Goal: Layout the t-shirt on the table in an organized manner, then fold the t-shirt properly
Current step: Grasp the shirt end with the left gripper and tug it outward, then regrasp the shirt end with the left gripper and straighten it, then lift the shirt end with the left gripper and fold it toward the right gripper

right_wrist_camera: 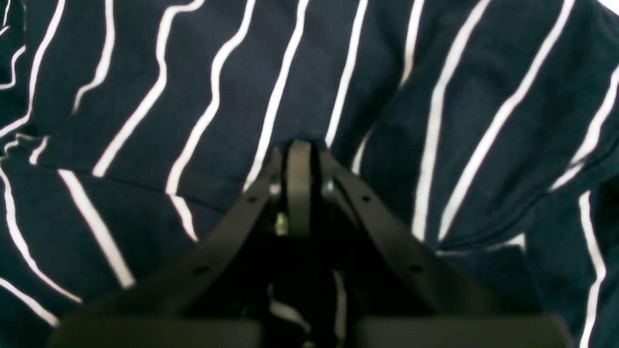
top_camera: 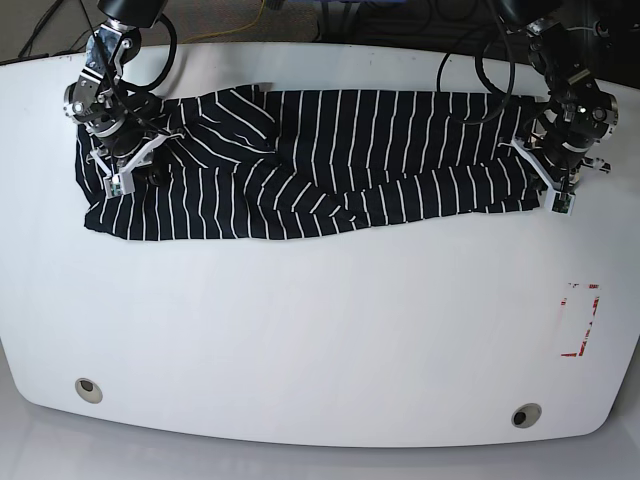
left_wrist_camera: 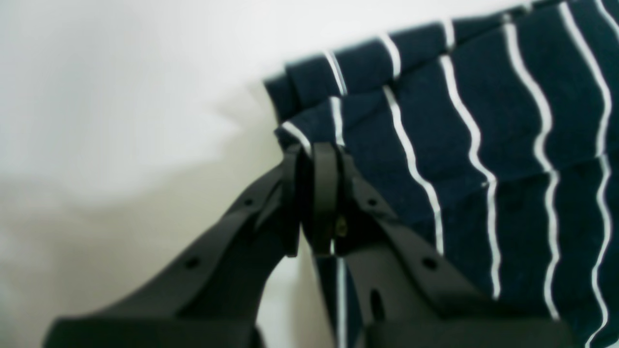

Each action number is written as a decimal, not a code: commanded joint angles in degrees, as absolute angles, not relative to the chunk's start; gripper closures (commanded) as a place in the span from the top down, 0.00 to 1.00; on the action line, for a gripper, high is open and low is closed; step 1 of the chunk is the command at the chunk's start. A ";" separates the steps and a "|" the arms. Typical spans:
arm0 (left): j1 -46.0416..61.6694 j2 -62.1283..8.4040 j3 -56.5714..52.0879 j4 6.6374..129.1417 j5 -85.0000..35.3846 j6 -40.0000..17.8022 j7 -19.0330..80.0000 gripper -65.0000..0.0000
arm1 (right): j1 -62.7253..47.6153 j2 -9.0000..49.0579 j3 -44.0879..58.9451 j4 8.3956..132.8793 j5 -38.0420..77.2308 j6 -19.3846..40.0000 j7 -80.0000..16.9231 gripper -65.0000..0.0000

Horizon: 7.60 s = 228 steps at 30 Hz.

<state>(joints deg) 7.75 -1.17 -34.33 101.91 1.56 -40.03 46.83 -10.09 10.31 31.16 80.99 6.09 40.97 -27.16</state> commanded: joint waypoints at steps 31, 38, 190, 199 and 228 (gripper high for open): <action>15.16 -10.59 -36.26 106.33 0.92 -40.00 50.33 0.04 | -10.77 10.15 30.99 78.02 0.75 40.00 -34.07 0.04; 16.04 -11.47 -36.09 106.24 0.84 -40.00 50.33 0.04 | -10.77 10.15 30.99 78.02 0.75 40.00 -34.07 0.04; 9.71 -4.09 -29.14 107.91 -32.40 -40.00 67.82 0.04 | -11.12 10.15 30.90 77.85 0.75 40.00 -34.07 0.04; 9.63 -3.91 -22.02 107.91 -35.12 -40.00 67.82 0.04 | -11.12 10.07 30.90 77.85 0.75 40.00 -34.07 0.04; 5.05 9.00 0.04 106.15 -35.21 -40.00 67.82 0.04 | -11.12 7.52 30.90 77.85 0.31 40.00 -34.07 0.04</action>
